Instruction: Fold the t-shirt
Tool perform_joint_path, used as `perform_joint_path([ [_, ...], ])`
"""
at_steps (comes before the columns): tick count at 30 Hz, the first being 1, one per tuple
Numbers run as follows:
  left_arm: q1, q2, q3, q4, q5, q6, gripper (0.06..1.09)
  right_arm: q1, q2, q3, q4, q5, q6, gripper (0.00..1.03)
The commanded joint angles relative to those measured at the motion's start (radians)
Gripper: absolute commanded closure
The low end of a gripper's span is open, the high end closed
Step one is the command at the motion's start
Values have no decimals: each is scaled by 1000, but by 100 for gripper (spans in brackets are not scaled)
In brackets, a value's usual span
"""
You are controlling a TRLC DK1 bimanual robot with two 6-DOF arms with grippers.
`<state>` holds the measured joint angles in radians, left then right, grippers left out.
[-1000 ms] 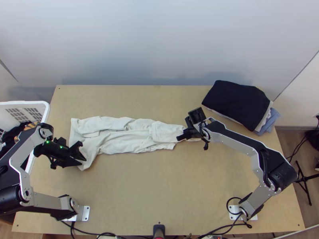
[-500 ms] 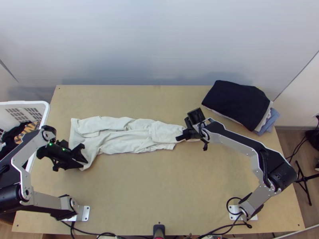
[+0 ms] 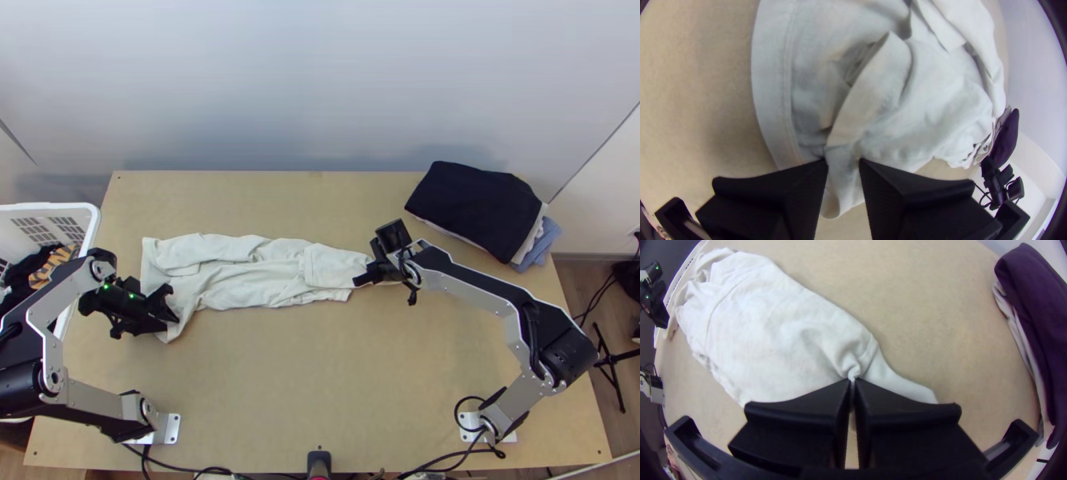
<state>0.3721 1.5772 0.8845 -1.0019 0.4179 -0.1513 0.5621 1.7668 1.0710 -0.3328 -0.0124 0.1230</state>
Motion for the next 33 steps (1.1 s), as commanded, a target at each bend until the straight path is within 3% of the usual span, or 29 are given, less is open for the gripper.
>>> perform_joint_path([
  [1,-2,15,30,13,-2,-13,69,7,2,-9,8,2,1,100],
  [5,-2,20,30,32,-5,-22,70,7,2,-11,8,3,1,100],
  [7,-6,12,25,65,-28,-22,99,4,2,-11,8,5,0,100],
  [8,-7,-3,21,94,-60,-22,105,2,2,-11,8,5,-2,100],
  [15,-33,-97,34,158,-105,-21,105,-30,-47,27,12,46,1,100],
  [25,-9,-92,545,141,-166,-128,105,-172,-165,241,77,184,18,100],
  [33,-33,-83,780,398,-260,-189,105,-275,-129,507,74,227,20,100],
])
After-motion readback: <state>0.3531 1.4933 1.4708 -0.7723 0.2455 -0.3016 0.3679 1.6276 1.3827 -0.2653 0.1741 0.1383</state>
